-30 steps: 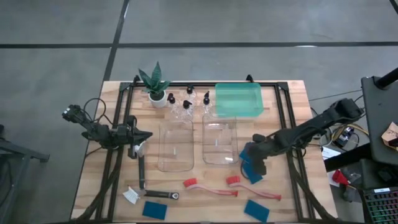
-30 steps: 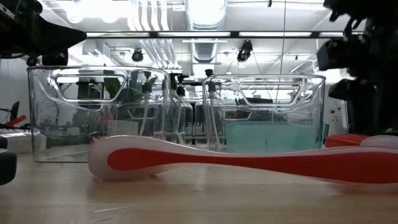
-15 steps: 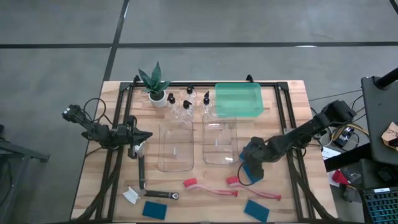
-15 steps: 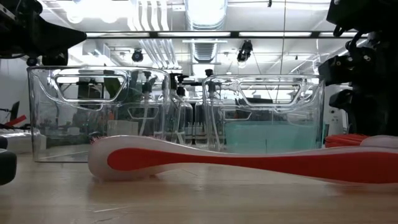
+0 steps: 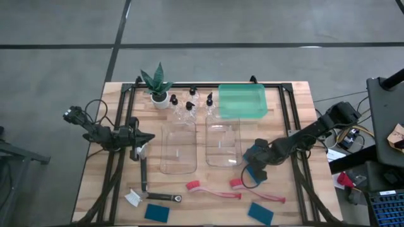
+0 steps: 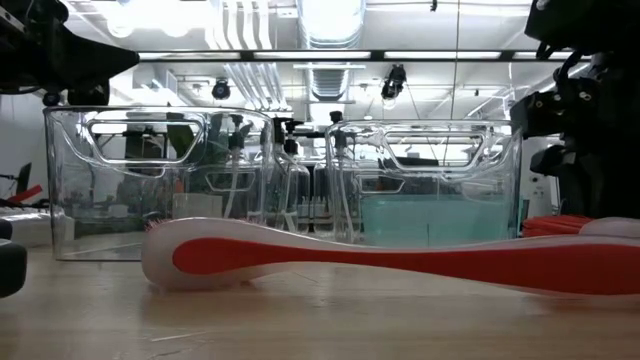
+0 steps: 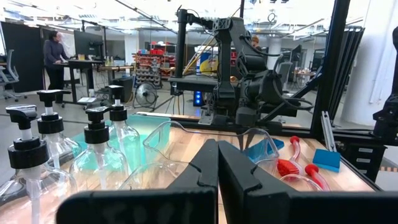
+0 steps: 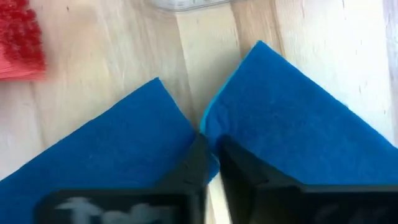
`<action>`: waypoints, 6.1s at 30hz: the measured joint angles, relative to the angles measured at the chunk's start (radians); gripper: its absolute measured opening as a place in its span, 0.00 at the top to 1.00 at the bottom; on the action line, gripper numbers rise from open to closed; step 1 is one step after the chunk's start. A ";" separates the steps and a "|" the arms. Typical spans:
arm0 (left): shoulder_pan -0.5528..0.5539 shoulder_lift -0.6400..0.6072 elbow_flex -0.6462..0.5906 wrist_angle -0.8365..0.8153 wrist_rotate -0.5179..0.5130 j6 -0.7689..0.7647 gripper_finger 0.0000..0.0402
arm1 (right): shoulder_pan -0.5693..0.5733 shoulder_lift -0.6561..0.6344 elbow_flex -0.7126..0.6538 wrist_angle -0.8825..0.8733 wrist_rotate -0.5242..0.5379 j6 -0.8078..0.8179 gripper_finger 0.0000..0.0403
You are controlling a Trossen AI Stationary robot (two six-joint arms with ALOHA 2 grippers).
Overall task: Pick & Place Kitchen Sink Supplies
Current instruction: Put the blue sponge into the green bin
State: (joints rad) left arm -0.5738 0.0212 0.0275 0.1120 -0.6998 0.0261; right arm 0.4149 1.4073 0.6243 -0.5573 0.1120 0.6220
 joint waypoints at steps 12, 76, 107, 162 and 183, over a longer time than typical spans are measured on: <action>0.000 0.000 0.000 0.000 0.000 0.000 0.99 | -0.001 -0.003 0.165 -0.270 0.069 0.010 0.98; 0.000 0.000 0.000 0.000 0.000 0.000 0.99 | -0.985 0.266 0.497 -0.190 0.141 -0.582 0.98; 0.000 0.000 0.000 0.000 0.000 0.000 0.99 | -0.955 -0.035 0.479 -0.347 -0.121 -0.282 0.56; 0.000 0.008 0.000 -0.016 0.000 0.000 0.99 | 0.033 0.073 0.070 -0.097 -0.217 0.746 0.44; 0.000 0.008 0.000 -0.017 0.000 0.000 0.99 | 0.039 0.047 0.067 -0.104 -0.225 0.725 0.96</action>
State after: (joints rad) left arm -0.5735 0.0292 0.0273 0.0948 -0.6998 0.0261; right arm 0.4538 1.4539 0.6914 -0.6611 -0.1135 1.3468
